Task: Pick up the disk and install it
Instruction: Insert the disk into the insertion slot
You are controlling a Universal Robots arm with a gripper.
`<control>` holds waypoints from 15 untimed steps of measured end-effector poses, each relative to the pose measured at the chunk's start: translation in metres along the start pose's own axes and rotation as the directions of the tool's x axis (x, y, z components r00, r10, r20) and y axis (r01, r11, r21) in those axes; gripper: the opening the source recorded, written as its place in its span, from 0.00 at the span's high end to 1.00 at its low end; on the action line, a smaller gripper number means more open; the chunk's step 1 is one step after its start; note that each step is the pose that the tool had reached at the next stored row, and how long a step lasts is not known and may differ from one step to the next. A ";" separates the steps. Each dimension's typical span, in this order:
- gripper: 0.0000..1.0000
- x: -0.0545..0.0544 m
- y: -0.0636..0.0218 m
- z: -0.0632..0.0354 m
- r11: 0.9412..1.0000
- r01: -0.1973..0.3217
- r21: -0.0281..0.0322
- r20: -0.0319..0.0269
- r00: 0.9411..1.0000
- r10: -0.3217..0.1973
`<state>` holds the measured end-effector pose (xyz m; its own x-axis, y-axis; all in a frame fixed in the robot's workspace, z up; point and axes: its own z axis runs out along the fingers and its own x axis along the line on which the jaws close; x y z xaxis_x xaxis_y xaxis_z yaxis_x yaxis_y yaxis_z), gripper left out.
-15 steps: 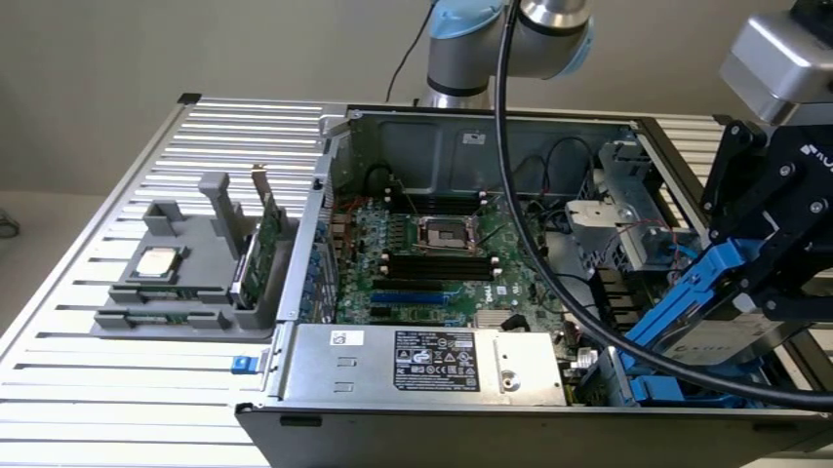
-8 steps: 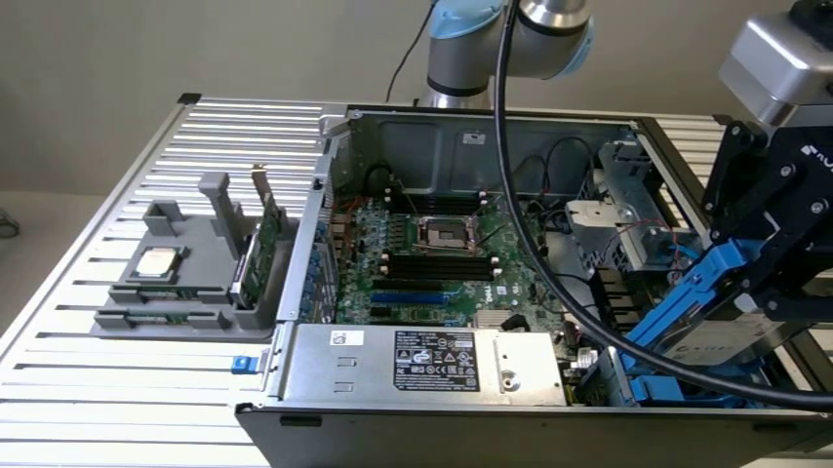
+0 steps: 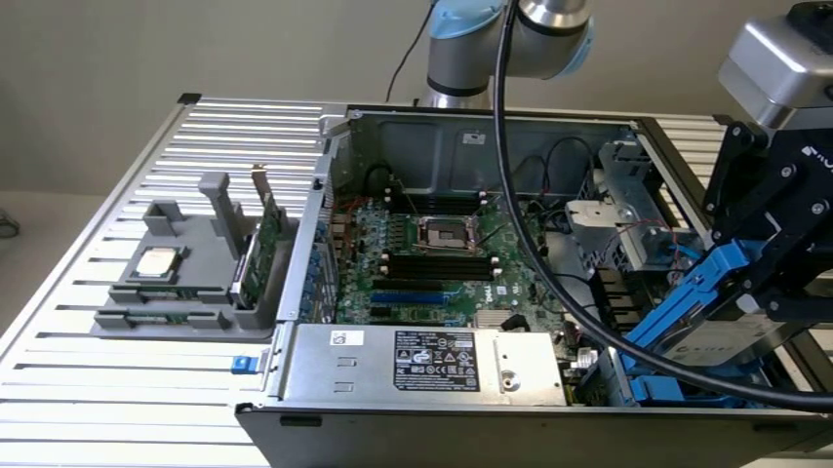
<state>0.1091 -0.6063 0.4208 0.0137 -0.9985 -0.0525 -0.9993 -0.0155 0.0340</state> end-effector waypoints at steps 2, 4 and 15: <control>0.67 0.000 0.0000 0.0001 1.000 0.000 0.000 0.000 1.000 0.000; 0.67 0.000 0.0000 0.0000 1.000 0.000 0.000 0.000 1.000 0.000; 0.54 0.000 0.0001 0.0000 1.000 0.000 0.000 0.000 1.000 0.000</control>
<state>0.1090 -0.6063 0.4208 0.0138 -0.9985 -0.0523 -0.9993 -0.0156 0.0338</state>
